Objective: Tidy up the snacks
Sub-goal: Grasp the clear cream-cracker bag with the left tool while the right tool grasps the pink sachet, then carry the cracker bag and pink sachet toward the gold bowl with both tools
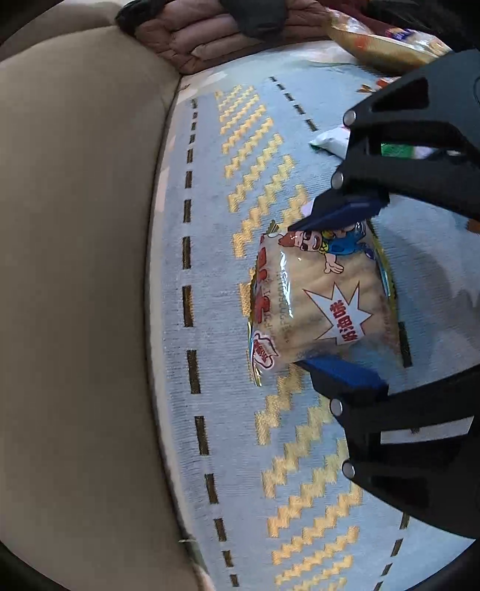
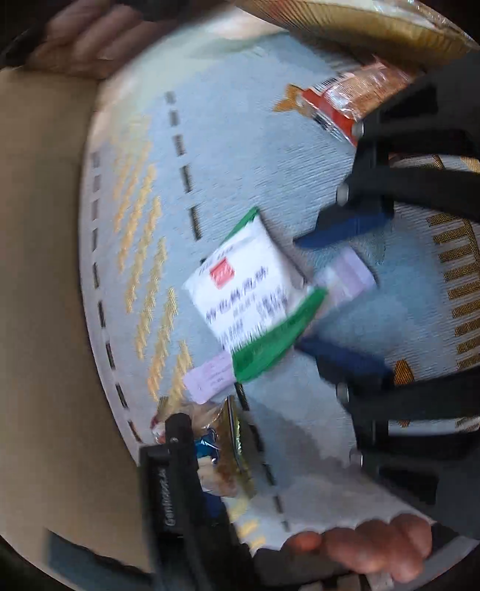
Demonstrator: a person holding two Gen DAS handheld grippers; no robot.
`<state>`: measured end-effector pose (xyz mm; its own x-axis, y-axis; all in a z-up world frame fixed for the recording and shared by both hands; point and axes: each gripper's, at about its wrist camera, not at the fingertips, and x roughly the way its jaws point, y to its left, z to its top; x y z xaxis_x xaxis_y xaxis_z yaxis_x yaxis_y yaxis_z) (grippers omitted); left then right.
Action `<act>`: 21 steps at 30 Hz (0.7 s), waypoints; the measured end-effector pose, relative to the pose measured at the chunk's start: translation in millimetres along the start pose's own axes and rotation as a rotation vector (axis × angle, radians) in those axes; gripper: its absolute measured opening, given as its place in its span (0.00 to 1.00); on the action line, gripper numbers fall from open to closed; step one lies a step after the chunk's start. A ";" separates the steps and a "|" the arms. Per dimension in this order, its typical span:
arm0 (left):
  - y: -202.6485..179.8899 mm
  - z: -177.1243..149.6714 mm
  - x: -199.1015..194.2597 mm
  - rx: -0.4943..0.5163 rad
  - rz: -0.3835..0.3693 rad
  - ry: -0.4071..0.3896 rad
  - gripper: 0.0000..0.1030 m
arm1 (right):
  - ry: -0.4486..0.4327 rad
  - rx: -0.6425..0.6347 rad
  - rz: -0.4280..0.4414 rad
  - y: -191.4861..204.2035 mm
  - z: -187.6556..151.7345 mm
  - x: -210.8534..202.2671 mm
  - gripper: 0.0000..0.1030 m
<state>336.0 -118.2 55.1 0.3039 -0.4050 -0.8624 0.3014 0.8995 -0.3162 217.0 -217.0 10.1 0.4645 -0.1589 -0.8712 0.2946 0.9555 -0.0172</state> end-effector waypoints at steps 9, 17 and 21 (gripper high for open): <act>14.7 -70.2 -57.8 0.061 -0.048 0.026 0.57 | 0.075 -0.017 0.175 12.8 -68.8 -35.4 0.20; 32.2 -167.9 -142.3 0.018 -0.087 0.039 0.57 | 0.154 0.008 0.267 2.3 -170.6 -91.1 0.20; 26.9 -213.1 -166.0 -0.007 -0.095 0.041 0.57 | 0.171 0.053 0.238 -14.2 -210.4 -114.0 0.20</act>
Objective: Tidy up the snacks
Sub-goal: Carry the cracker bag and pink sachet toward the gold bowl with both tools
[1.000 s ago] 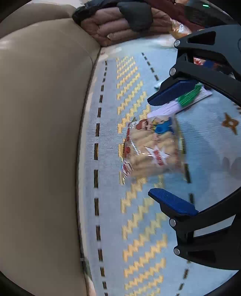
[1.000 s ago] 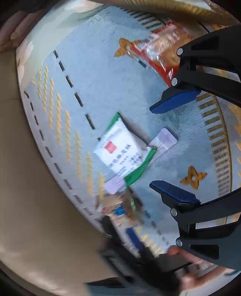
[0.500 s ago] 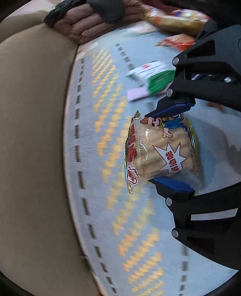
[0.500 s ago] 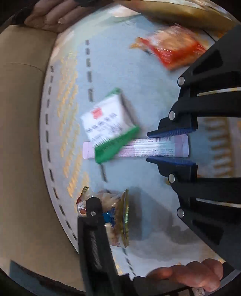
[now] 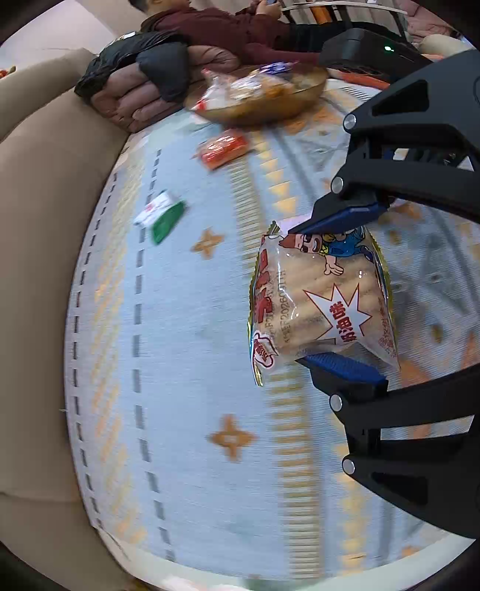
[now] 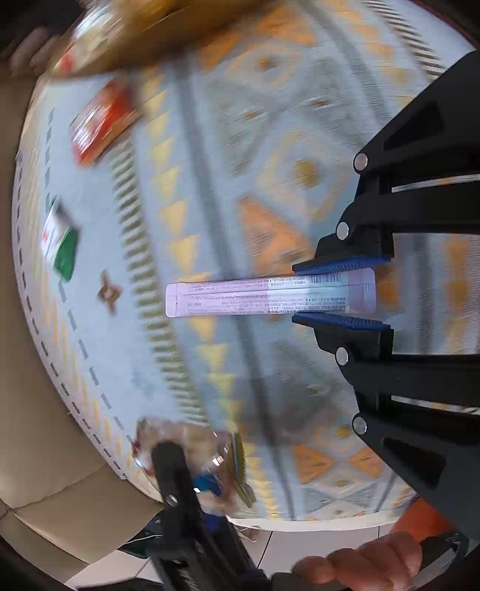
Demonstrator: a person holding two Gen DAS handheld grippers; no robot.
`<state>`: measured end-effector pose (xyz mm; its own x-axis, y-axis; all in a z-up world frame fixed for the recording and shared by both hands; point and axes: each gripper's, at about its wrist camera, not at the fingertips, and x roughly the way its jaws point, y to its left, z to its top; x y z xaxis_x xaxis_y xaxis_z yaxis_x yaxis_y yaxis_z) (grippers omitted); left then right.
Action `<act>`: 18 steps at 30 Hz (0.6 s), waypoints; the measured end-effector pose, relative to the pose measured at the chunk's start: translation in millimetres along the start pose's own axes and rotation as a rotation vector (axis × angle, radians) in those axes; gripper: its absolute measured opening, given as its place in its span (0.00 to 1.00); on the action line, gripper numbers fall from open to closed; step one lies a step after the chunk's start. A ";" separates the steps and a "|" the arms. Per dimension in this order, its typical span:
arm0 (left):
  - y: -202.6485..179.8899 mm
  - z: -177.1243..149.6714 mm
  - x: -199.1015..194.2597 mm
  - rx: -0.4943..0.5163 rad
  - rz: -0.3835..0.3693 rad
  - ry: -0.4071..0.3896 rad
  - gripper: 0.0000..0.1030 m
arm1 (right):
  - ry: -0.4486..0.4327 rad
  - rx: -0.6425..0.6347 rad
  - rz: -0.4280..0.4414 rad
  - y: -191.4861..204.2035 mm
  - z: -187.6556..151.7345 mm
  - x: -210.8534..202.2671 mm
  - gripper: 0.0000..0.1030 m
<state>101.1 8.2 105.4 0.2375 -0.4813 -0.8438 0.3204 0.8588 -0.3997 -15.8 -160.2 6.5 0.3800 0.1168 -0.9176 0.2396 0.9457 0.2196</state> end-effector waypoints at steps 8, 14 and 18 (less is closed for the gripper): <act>-7.9 -70.6 10.8 -0.015 0.016 0.032 0.57 | -0.024 0.049 0.016 -18.2 -58.6 -17.6 0.23; -6.9 -68.0 24.3 -0.029 0.035 0.039 0.57 | -0.055 0.039 0.055 -13.0 -55.5 -17.2 0.33; -8.5 -68.2 27.8 -0.010 0.069 0.030 0.57 | -0.073 0.052 0.038 -12.2 -48.9 -13.3 0.34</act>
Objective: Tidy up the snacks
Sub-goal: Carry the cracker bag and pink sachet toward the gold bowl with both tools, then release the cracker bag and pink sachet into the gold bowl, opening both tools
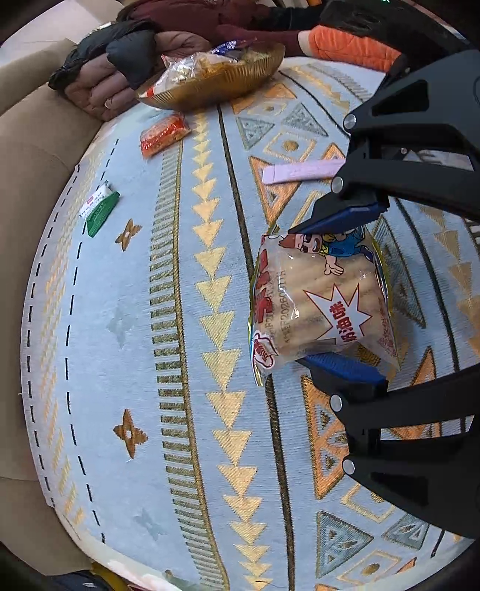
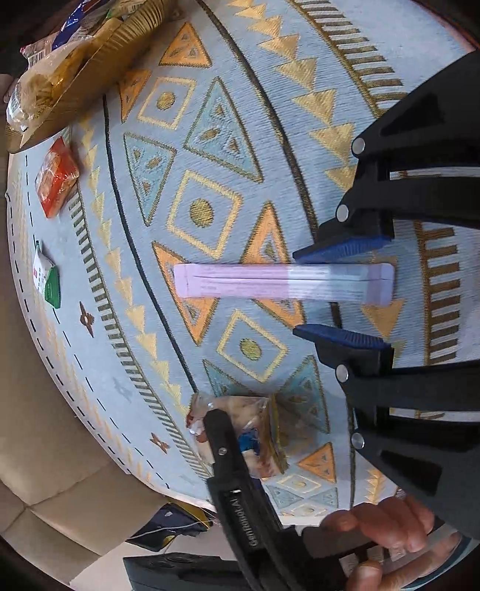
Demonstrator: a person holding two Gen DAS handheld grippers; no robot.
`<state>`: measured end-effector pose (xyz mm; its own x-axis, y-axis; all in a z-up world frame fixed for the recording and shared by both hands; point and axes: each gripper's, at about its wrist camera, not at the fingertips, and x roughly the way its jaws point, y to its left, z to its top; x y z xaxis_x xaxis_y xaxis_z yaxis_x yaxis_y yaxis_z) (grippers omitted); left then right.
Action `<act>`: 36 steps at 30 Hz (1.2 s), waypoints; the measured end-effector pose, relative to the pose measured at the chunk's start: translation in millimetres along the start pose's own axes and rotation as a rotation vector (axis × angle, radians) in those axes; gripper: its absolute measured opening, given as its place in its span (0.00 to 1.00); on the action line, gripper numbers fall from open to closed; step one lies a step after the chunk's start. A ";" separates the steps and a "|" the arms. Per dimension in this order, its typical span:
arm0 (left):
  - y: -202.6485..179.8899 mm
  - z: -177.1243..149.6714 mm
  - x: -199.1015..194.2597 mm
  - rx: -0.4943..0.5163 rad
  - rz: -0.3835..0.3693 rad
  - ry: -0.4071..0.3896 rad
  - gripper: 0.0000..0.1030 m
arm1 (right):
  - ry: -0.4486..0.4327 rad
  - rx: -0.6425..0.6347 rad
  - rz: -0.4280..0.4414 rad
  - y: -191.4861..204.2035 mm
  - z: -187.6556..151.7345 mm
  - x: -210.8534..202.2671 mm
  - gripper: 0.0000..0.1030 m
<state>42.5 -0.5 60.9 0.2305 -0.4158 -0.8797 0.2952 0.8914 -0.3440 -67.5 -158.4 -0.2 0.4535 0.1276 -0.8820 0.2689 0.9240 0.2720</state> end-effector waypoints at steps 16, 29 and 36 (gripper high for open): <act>-11.3 3.7 7.8 0.046 -0.027 0.000 0.57 | -0.019 -0.126 -0.133 23.1 -3.2 9.7 0.20; -19.6 4.8 -6.8 0.084 -0.088 -0.052 0.57 | 0.146 0.128 0.207 -13.3 -34.3 -27.3 0.19; -46.8 12.4 -36.4 0.137 -0.179 -0.092 0.57 | 0.026 0.268 0.307 -64.7 -20.8 -84.9 0.19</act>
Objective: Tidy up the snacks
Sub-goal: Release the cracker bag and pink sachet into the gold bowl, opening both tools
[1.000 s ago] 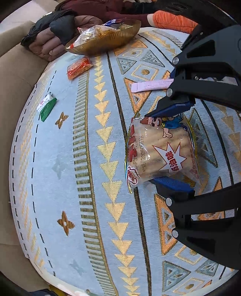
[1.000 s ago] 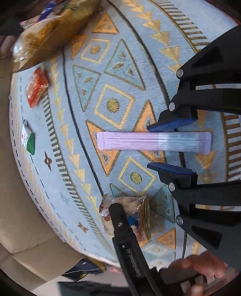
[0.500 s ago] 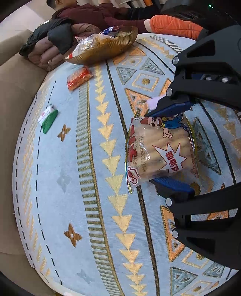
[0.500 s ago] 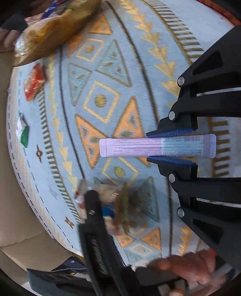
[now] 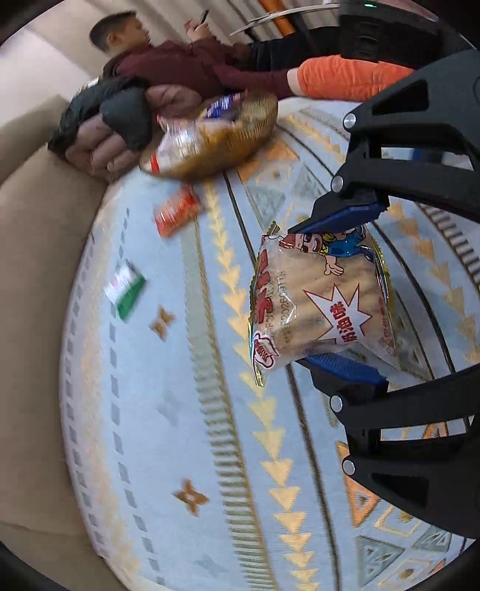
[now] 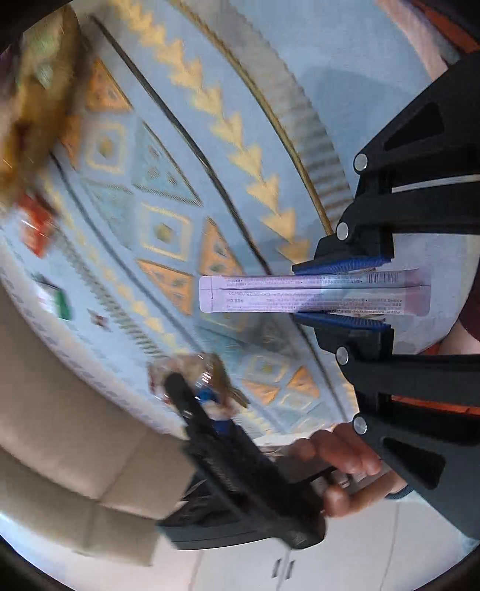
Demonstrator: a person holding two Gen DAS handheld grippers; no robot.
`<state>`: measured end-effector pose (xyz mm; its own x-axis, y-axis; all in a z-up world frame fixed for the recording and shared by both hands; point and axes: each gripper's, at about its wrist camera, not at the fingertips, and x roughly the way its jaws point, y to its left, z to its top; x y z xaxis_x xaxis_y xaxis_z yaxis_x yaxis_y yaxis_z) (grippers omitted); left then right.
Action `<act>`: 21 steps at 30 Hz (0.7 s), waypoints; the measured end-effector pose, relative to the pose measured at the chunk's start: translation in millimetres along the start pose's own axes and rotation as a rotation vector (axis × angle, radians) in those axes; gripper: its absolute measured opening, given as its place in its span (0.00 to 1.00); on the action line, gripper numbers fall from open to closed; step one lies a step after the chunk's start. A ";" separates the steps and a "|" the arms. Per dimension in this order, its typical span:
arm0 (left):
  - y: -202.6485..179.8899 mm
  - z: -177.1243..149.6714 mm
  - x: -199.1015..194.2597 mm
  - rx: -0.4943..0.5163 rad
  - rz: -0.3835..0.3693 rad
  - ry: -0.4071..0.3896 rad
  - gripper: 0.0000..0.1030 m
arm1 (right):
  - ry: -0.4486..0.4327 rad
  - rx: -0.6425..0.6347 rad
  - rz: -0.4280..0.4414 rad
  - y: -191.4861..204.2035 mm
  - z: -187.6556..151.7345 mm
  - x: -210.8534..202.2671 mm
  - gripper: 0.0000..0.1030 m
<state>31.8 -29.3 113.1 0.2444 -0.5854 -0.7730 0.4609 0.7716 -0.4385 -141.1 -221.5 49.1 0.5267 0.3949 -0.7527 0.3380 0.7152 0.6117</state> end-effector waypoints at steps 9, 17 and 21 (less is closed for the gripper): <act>-92.6 60.1 -6.5 0.123 -0.145 -0.054 0.57 | -0.250 0.052 -0.032 -32.2 57.6 -97.4 0.19; -186.6 102.6 31.4 0.236 -0.236 -0.078 0.57 | -0.397 0.131 -0.124 -68.3 127.6 -146.1 0.20; -218.1 120.7 54.3 0.250 -0.245 -0.079 0.58 | -0.447 0.114 -0.188 -70.6 156.4 -149.5 0.22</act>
<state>47.5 -259.5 222.1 0.1615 -0.7705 -0.6167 0.7061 0.5267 -0.4732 -121.8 -421.2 156.5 0.7229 -0.0380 -0.6899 0.5289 0.6731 0.5170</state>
